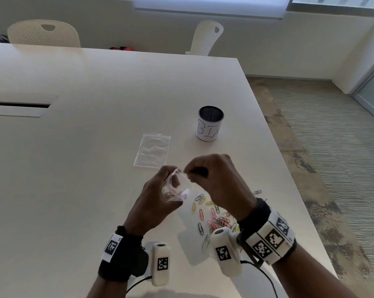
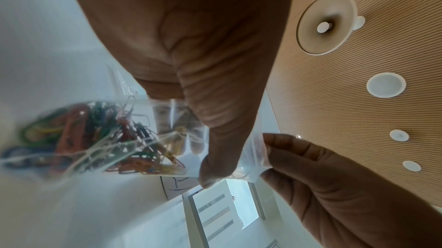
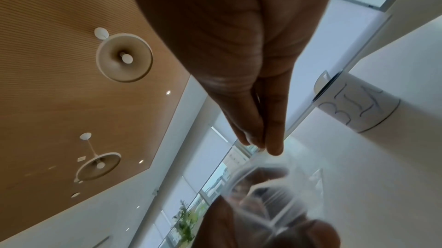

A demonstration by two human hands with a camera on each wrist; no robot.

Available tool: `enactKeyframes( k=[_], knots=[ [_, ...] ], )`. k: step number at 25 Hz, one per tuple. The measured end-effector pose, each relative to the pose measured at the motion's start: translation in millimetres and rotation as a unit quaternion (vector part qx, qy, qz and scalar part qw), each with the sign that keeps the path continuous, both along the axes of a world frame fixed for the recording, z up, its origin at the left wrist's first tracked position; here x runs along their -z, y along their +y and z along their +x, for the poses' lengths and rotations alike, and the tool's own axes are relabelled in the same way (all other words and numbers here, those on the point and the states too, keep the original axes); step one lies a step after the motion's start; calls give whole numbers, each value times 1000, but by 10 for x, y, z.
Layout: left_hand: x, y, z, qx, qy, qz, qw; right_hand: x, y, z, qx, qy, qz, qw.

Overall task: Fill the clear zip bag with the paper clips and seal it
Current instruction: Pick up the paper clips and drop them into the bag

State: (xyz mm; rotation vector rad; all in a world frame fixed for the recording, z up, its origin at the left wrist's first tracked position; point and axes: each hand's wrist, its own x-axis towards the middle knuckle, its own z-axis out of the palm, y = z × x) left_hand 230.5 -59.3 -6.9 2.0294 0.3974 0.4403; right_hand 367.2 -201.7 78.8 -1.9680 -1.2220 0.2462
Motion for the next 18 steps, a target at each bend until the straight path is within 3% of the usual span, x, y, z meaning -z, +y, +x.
enactKeyframes(
  k=[4, 9, 12, 18],
  knots=[
    [1, 22, -7, 1, -4, -3, 1000, 168, -187, 278, 24, -13, -70, 997],
    [13, 40, -9, -1, 2, 11, 1000, 425, -392, 301, -134, 0, -295, 946],
    [23, 46, -11, 2, 4, 22, 1000, 577, -395, 211, -178, -40, -307, 934],
    [16, 50, -10, -4, 12, 22, 1000, 746, -363, 202, -221, -84, -245, 940]
  ],
)
